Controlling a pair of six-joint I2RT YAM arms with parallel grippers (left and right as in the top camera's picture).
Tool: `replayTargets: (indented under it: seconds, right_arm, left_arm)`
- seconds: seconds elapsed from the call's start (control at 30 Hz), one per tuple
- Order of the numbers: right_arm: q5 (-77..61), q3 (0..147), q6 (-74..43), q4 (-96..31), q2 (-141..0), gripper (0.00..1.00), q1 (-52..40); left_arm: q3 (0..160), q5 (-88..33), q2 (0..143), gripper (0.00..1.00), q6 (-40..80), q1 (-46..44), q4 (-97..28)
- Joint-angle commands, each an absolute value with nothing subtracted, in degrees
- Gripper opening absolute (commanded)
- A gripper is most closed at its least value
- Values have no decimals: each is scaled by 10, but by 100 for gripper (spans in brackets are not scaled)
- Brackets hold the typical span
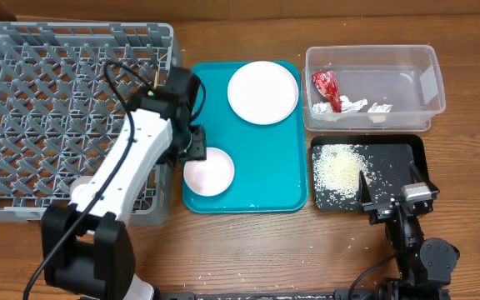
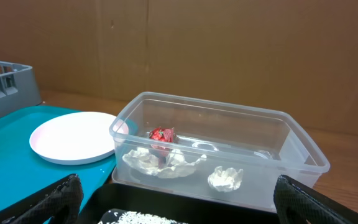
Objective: Sort waste into correct bins and load items into the dishwasher
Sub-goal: 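Grasp the pink-rimmed bowl rim with the left gripper, then lift the pink bowl into the dish rack and release it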
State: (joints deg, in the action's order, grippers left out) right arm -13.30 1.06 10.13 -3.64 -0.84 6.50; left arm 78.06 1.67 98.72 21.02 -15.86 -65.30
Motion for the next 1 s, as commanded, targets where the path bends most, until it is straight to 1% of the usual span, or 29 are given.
replayTargets:
  seconds: [0.0, 0.13, 0.17, 0.2, 0.23, 0.27, 0.33, 0.4, 0.5, 0.6, 0.73, 0.83, 0.97]
  right_arm:
    - [-133, 4, 98, -33, -2, 100, 68]
    - [-133, 4, 98, -33, -2, 100, 68]
    - [-133, 4, 98, -33, -2, 100, 68]
    - [-133, 4, 98, -33, -2, 100, 68]
    - [-133, 4, 98, -33, -2, 100, 68]
    - [-133, 4, 98, -33, -2, 100, 68]
    - [-133, 4, 98, -33, -2, 100, 68]
    - [-133, 4, 98, -33, -2, 100, 68]
    - [-133, 4, 98, -33, -2, 100, 68]
    - [-133, 4, 98, -33, -2, 100, 68]
    - [-133, 4, 98, -33, -2, 100, 68]
    - [-133, 4, 98, -33, -2, 100, 68]
    - [-133, 4, 98, -33, -2, 100, 68]
  left_arm:
    - [717, -10, 1000, 53, 187, -154, -609]
    - [672, -9, 1000, 46, 184, -154, -574]
    - [660, -10, 1000, 42, 184, -154, -563]
    - [653, -11, 1000, 36, 184, -154, -555]
    - [646, -23, 1001, 27, 184, -154, -544]
    - [644, -36, 1001, 25, 184, -154, -538]
    - [644, -82, 1001, 19, 184, -159, -521]
    - [644, -123, 1000, 16, 184, -166, -502]
    - [644, -133, 1000, 16, 184, -182, -484]
    - [644, -105, 1001, 24, 184, -197, -477]
    - [637, -46, 1001, 28, 199, -216, -476]
    - [617, -39, 1001, 29, 203, -223, -452]
    - [596, -39, 1001, 25, 218, -223, -421]
